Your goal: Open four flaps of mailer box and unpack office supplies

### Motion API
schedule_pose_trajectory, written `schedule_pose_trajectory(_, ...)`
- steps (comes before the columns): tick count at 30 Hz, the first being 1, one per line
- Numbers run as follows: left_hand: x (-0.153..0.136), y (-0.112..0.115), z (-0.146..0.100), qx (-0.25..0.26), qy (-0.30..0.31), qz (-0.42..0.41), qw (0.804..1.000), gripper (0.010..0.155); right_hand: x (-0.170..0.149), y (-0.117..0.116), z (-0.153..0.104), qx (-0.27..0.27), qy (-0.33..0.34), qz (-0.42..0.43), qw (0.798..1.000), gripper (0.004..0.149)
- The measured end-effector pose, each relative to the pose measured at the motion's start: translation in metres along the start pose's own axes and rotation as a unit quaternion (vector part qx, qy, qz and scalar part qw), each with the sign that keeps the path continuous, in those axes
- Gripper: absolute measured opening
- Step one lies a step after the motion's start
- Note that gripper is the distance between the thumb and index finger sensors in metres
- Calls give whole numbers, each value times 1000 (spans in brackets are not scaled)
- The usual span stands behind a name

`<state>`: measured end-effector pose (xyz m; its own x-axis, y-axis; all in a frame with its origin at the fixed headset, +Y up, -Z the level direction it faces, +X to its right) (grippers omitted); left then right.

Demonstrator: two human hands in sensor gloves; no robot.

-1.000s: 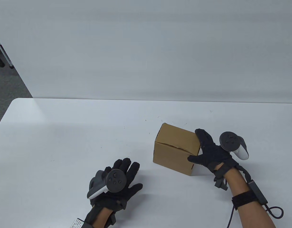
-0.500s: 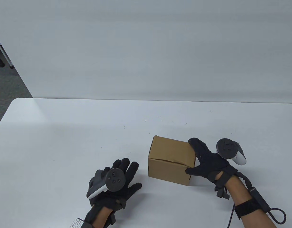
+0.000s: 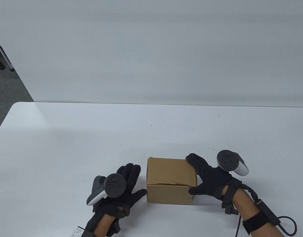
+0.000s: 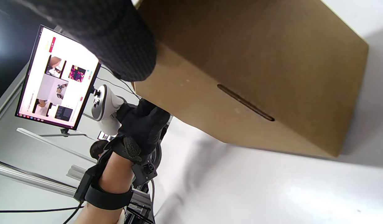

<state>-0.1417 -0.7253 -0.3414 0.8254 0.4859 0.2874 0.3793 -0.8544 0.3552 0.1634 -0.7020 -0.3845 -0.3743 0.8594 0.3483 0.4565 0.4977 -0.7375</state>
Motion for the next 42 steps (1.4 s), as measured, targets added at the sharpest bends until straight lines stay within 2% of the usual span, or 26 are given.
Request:
schedule_pose_trajectory(3, 4, 0, 0, -14, 23, -18, 999, 95, 6, 2, -2, -2, -21, -41, 999, 103)
schedule_pose_trajectory(9, 32, -8, 5, -18, 109, -105, 988, 99, 44, -4, 1, -20, -38, -165, 985, 96)
schedule_pose_trajectory(13, 44, -15, 17, -25, 106, -66, 992, 99, 57, -5, 11, -24, -61, -246, 967, 94)
schedule_pose_trajectory(15, 49, -20, 22, -31, 105, -38, 993, 100, 58, -5, 14, -24, -63, -243, 968, 94)
schedule_pose_trajectory(22, 55, -29, 35, -56, 117, -65, 989, 100, 56, -1, 14, -44, -38, -218, 974, 88)
schedule_pose_trajectory(24, 56, -32, 36, -59, 117, -48, 990, 103, 57, 0, 14, -51, -27, -215, 975, 85)
schedule_pose_trajectory(31, 68, -44, 33, -13, 138, 47, 989, 101, 69, -2, 11, -93, 20, -292, 952, 83)
schedule_pose_trajectory(39, 73, -52, 33, 15, 160, 73, 984, 97, 75, -4, 12, -97, 37, -333, 937, 84)
schedule_pose_trajectory(42, 71, -54, 35, 18, 162, 52, 985, 92, 76, -7, 12, -97, 40, -342, 934, 84)
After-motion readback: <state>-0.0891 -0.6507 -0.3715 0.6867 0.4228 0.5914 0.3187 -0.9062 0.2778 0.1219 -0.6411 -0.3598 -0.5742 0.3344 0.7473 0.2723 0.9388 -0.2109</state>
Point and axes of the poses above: the tracker on the back of each hand, its own x axis roughly to the thumb side, its own z axis roughly from the wrist to the fingertips, y = z × x, the point moved 5 cm from there along z, roughly from the wrist to the fingertips, and after that the axes turned 1 degree about -y, right-handed, at the moved point
